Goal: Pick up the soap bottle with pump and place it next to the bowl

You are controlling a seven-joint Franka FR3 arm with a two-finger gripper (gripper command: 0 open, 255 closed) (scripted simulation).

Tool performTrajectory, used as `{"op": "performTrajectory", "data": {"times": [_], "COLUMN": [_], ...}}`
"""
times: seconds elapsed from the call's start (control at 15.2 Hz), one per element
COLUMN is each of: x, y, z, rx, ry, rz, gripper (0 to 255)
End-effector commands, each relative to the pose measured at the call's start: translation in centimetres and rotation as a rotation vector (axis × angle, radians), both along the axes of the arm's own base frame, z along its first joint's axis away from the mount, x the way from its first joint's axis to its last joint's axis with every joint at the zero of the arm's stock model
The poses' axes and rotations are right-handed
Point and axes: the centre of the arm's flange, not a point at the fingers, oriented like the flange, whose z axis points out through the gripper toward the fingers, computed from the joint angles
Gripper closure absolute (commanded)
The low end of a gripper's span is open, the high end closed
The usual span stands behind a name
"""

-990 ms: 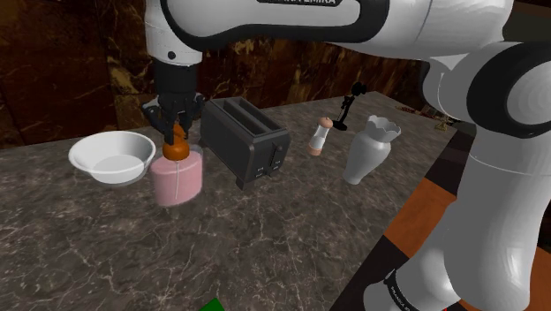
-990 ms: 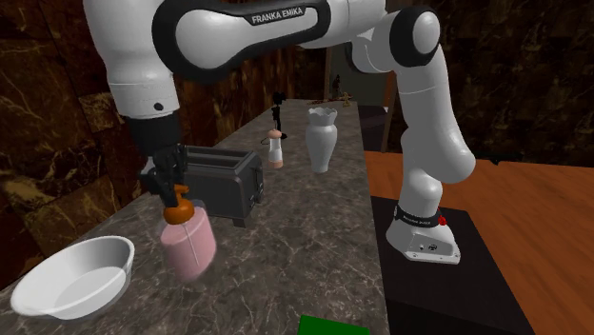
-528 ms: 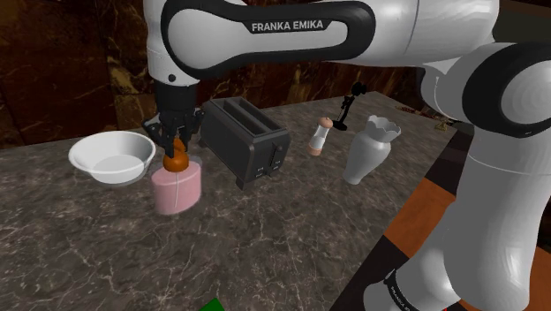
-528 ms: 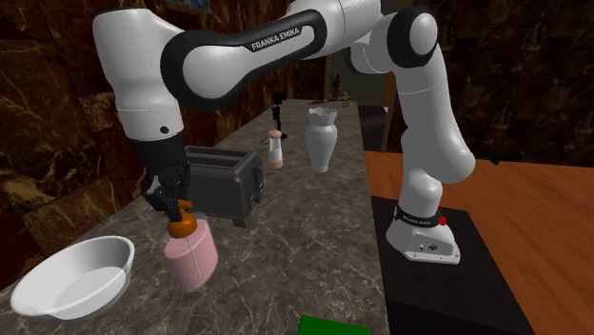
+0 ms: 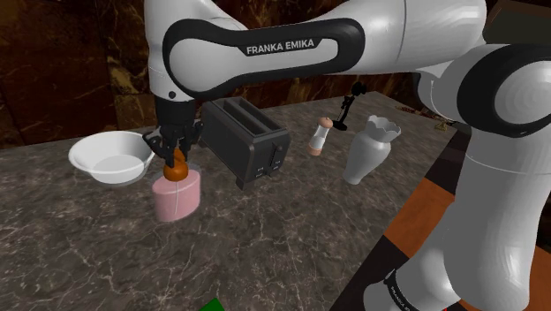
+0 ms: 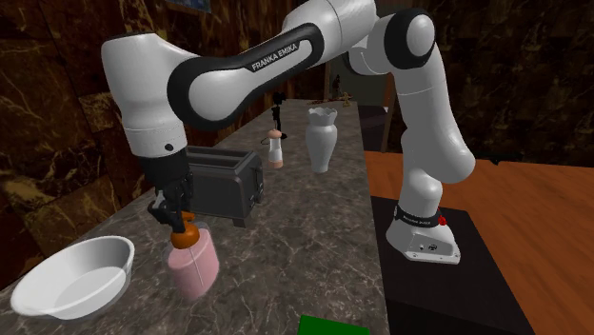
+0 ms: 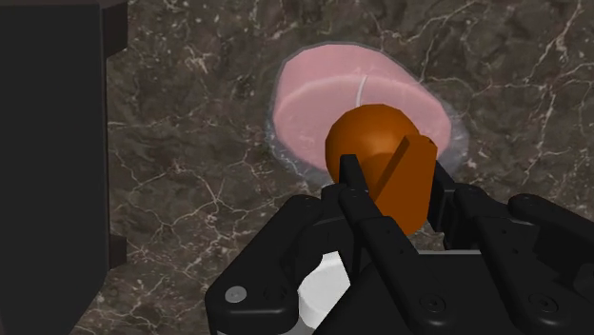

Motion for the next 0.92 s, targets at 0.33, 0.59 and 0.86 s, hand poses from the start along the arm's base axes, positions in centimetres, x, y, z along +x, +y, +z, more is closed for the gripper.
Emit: {"op": "performTrajectory", "data": {"times": [0.33, 0.59, 0.86], "x": [0.0, 0.0, 0.0], "y": [0.0, 0.0, 0.1], "z": [0.0, 0.0, 5.0], "rx": [0.0, 0.0, 0.0], "ry": [-0.001, -0.001, -0.001], "rz": [0.0, 0.0, 0.0], "gripper": [0, 0, 0]}}
